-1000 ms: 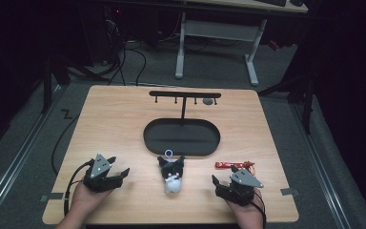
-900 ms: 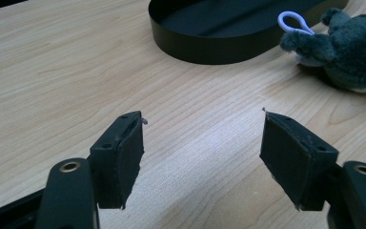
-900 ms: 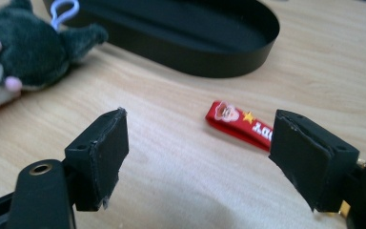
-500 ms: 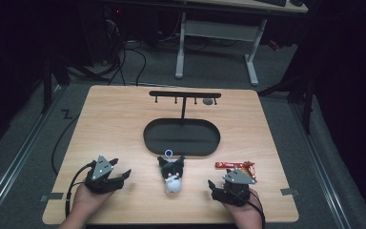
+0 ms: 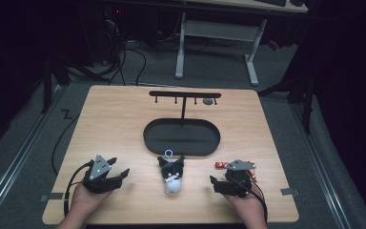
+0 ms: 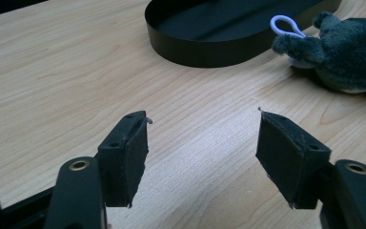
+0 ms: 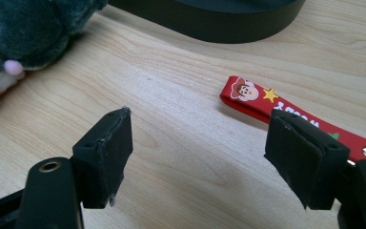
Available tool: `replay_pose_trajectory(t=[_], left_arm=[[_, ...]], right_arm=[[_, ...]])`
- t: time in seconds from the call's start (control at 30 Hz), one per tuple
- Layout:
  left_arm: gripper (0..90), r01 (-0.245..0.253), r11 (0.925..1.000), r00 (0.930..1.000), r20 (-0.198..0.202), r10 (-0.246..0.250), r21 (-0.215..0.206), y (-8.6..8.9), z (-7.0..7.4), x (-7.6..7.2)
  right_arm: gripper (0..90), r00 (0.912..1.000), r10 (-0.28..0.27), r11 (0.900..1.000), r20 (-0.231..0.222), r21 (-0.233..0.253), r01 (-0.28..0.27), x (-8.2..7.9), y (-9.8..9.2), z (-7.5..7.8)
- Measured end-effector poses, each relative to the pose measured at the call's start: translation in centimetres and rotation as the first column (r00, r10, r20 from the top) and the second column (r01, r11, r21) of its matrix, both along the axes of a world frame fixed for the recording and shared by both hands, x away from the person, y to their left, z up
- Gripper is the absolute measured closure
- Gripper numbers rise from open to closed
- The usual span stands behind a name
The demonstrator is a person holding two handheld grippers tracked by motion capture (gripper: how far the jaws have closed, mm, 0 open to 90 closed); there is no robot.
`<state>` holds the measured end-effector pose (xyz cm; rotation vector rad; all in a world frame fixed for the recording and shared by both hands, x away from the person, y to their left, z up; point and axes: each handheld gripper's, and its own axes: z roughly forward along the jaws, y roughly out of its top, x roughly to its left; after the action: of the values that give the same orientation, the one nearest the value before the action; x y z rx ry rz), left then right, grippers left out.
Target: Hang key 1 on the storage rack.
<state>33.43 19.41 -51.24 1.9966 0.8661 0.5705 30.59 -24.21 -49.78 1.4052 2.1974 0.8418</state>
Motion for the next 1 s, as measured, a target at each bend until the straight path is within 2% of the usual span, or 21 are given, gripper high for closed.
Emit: replay_pose_trajectory(t=[0.07,0.17,0.2,0.5,0.6,0.63,0.7,0.73,0.77,0.83,1.0], left_arm=[[34.9,0.003,1.0000,1.0000,-0.002,-0.003,0.009,-0.1,0.0,0.0],[34.8,0.008,0.9999,1.0000,-0.003,-0.008,0.015,-0.1,-0.1,0.0],[34.8,0.013,0.9997,0.9999,-0.005,-0.013,0.021,-0.2,-0.1,0.0],[34.6,0.025,0.9990,0.9997,0.000,-0.025,0.036,-0.4,-0.2,-0.1],[34.5,0.029,0.9987,0.9996,0.000,-0.029,0.041,-0.5,-0.2,0.0],[34.4,0.029,0.9987,0.9996,0.000,-0.029,0.041,-0.5,-0.2,0.0],[34.3,0.031,0.9985,0.9995,0.002,-0.031,0.046,-0.6,-0.2,0.0],[34.2,0.031,0.9985,0.9995,0.002,-0.031,0.046,-0.6,-0.2,0.0],[34.2,0.033,0.9983,0.9995,0.002,-0.033,0.047,-0.6,-0.2,0.0],[34.2,0.033,0.9983,0.9994,0.001,-0.034,0.047,-0.6,-0.3,0.0],[34.1,0.042,0.9977,0.9991,0.000,-0.042,0.053,-0.6,-0.3,0.0]], right_arm=[[22.5,0.9996,0.008,1.000,-0.027,-0.022,-0.009,0.3,0.0,0.4],[22.0,0.9990,0.009,1.000,-0.045,-0.012,-0.009,0.6,-0.1,0.6],[22.2,0.9976,0.006,1.000,-0.069,0.005,-0.006,0.8,-0.2,0.7],[22.1,0.9916,0.026,1.000,-0.127,-0.006,-0.027,0.8,-0.3,1.1],[22.1,0.9859,0.035,0.999,-0.163,-0.025,-0.039,0.7,-0.2,1.4],[22.1,0.9859,0.035,0.999,-0.163,-0.025,-0.039,0.7,-0.2,1.4],[22.3,0.9804,0.043,0.998,-0.192,-0.040,-0.051,0.6,-0.2,1.5],[22.3,0.9804,0.043,0.998,-0.192,-0.040,-0.051,0.6,-0.2,1.5],[22.5,0.9765,0.043,0.997,-0.211,-0.049,-0.054,0.5,-0.1,1.7],[22.5,0.9753,0.044,0.997,-0.217,-0.054,-0.057,0.5,-0.1,1.7],[22.6,0.9602,0.046,0.992,-0.275,-0.097,-0.075,0.4,-0.2,2.0]])
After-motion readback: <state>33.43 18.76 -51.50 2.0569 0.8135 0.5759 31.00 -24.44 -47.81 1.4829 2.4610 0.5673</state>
